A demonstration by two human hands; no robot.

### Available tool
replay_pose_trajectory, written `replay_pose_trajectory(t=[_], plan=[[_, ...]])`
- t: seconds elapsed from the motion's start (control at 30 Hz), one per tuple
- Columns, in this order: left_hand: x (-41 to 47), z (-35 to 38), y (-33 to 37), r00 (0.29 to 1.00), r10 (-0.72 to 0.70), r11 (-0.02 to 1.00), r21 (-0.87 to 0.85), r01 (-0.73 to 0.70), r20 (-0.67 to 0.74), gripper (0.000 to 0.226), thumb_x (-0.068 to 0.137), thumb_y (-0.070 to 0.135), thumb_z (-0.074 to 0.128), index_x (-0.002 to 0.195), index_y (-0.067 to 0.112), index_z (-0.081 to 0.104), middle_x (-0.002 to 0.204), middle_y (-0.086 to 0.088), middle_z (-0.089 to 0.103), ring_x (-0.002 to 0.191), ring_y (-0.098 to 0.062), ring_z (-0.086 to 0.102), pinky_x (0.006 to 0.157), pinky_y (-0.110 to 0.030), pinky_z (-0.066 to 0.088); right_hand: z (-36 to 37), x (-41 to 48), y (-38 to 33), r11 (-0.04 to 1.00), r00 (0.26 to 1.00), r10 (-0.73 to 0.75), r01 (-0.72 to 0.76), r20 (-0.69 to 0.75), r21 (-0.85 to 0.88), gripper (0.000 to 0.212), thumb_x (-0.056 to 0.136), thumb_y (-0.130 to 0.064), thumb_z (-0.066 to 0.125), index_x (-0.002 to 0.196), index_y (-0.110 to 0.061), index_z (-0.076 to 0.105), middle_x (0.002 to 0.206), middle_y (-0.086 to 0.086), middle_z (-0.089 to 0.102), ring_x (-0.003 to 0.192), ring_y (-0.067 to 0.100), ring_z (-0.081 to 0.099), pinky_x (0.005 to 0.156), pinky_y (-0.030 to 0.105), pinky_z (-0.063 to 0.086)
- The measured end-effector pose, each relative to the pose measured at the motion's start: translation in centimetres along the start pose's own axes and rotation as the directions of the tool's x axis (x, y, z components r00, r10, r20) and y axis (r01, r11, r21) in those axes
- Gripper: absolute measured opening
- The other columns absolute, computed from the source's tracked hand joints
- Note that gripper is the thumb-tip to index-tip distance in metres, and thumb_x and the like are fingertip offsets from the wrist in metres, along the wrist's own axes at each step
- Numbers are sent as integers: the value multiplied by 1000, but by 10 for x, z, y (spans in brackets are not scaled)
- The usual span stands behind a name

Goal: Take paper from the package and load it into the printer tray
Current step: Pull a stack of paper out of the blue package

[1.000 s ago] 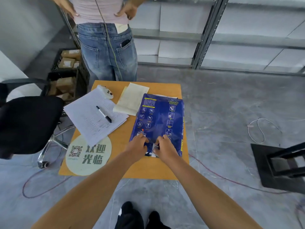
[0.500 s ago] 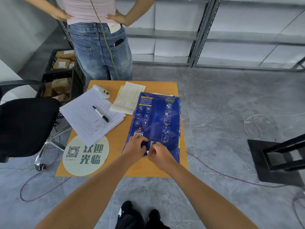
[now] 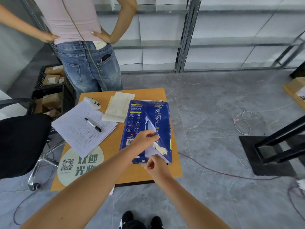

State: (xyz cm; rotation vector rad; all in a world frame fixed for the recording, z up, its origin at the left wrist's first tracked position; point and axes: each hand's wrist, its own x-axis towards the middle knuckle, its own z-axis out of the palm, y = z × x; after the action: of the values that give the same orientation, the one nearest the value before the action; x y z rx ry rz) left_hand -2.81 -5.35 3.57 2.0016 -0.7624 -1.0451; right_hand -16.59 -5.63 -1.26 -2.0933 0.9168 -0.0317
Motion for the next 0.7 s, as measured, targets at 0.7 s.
replay_pose_trajectory(t=[0.7], plan=[[-6,-8,-20,911,169,259,875,-410,377,35,97,30,39,102,14,69,103,-8,71,103,-27,55,90,-40,38,-38,30,2,949,966,259,-254,3,-186,47,91,3,41,138,-3,42,143,12,38,134,29,34,112,32,30]])
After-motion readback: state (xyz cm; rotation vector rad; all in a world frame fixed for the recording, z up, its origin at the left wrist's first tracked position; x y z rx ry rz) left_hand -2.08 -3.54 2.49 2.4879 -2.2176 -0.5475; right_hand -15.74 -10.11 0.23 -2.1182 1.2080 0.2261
